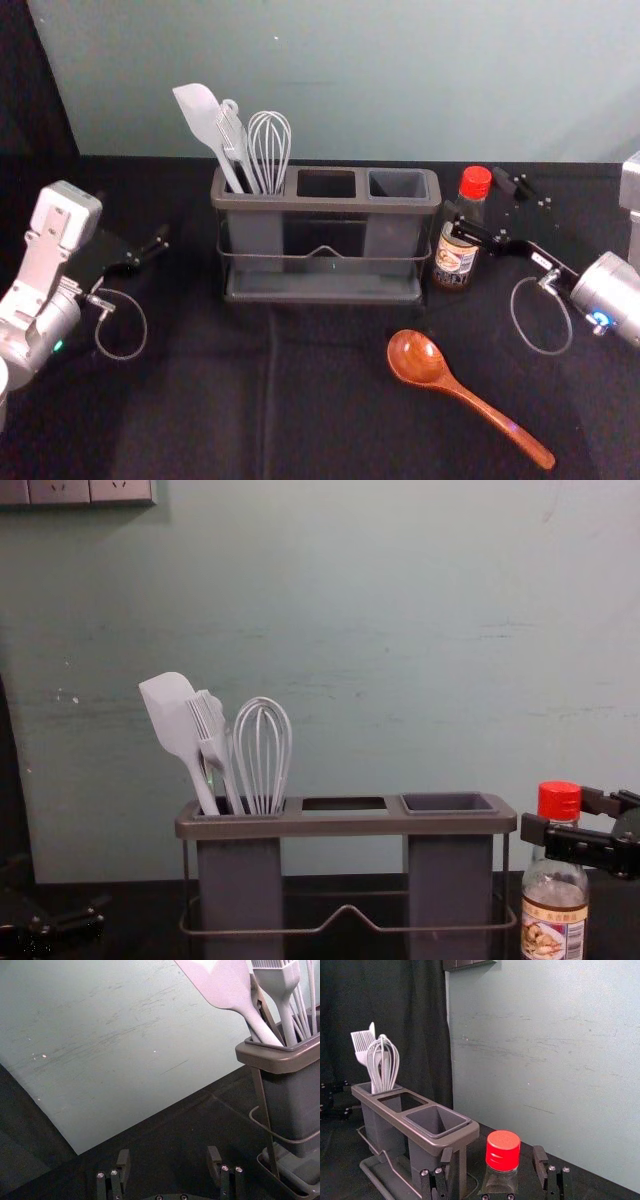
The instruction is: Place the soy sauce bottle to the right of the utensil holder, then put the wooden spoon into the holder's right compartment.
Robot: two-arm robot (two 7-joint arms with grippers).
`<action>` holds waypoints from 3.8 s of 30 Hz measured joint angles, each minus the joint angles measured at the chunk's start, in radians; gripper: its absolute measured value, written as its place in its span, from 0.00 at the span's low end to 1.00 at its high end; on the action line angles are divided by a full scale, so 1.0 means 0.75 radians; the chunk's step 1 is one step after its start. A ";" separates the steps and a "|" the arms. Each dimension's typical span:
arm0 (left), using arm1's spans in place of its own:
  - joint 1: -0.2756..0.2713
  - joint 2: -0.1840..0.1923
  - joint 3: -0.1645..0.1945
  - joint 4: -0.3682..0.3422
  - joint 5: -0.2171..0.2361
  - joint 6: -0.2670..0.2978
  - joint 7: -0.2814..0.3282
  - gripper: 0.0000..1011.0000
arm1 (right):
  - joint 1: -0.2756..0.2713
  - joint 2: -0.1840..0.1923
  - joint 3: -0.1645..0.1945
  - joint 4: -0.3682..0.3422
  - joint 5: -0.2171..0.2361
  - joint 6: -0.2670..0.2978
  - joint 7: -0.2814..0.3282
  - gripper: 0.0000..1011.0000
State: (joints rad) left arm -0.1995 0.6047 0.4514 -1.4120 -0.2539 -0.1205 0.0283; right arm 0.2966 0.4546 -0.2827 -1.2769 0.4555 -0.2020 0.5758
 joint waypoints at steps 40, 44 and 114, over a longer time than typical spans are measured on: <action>0.000 0.000 0.000 0.000 0.000 0.000 0.000 0.99 | -0.301 0.269 0.147 -0.622 0.089 0.250 -0.079 0.99; 0.000 0.000 0.000 0.000 0.000 0.000 0.000 0.99 | -0.364 0.320 0.162 -0.736 0.111 0.327 -0.099 0.99; 0.000 0.000 0.000 0.000 0.000 0.000 0.000 0.99 | 0.027 0.247 -0.400 -0.468 -0.158 1.037 -0.085 0.99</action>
State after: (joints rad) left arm -0.1995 0.6047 0.4514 -1.4120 -0.2539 -0.1205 0.0283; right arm 0.3171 0.6395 -0.5829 -1.6276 0.3371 0.5760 0.5123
